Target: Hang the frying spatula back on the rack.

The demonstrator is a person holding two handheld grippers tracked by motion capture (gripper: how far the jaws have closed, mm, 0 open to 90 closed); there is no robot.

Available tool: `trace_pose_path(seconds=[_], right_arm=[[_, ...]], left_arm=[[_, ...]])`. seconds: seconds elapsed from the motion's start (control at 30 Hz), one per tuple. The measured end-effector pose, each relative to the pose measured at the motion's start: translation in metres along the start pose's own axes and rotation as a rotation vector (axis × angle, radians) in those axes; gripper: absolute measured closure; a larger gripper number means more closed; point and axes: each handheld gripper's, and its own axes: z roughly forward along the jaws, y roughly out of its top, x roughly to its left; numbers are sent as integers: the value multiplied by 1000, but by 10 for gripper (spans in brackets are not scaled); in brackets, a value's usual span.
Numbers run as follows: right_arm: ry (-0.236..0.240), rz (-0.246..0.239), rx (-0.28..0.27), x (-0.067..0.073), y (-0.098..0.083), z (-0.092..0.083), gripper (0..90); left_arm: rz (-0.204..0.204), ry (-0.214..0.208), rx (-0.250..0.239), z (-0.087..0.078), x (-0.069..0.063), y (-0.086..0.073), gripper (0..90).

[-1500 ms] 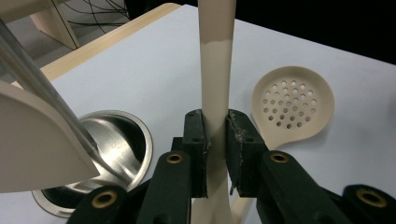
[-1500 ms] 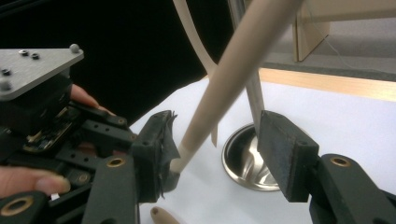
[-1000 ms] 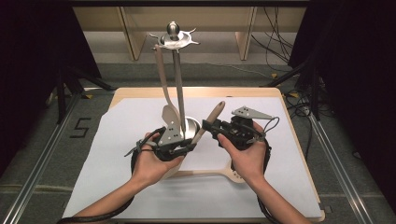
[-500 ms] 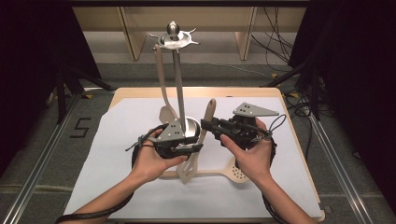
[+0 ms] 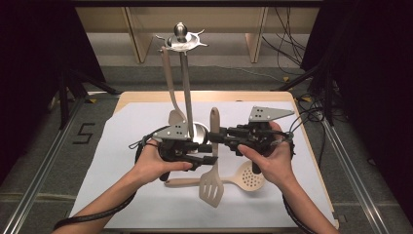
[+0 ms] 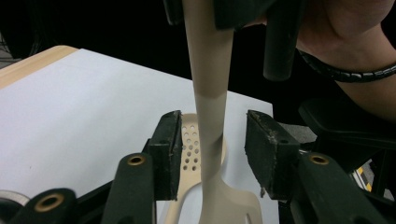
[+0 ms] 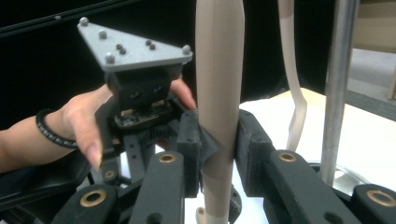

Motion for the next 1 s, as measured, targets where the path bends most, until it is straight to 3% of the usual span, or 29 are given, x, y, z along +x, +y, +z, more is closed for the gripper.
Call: trace_pose_path(seconds=[0.07,0.1,0.33,0.43,0.53,0.67,0.7,0.73,0.8,0.83,1.0], right_arm=[[20,-17,-13,-2,-1,0,748],[24,-16,-12,-2,-1,0,748],[44,-18,-22,-2,0,1,747],[53,-20,-23,0,1,3,747],[57,-21,-27,1,3,4,747],[79,-7,-35,0,4,4,747],[82,-23,-42,0,4,5,746],[78,-26,-41,0,4,4,746],[65,-9,-46,2,4,4,734],[65,-10,-59,1,4,3,709],[-18,-21,-76,0,3,-5,626]], left_arm=[[-14,-11,-13,0,1,0,592],[-47,-10,-20,0,0,0,612],[-47,-47,-48,1,2,-1,660],[-10,-62,-51,2,3,-1,689],[-34,-40,-60,0,2,-2,743],[-30,-61,-67,-3,3,-1,764],[-42,-57,-68,-3,2,0,765],[-64,-35,-61,-4,0,1,766],[-28,-4,-40,-6,0,4,768],[-32,16,-39,-6,0,4,769],[-60,142,-20,-12,2,7,771]])
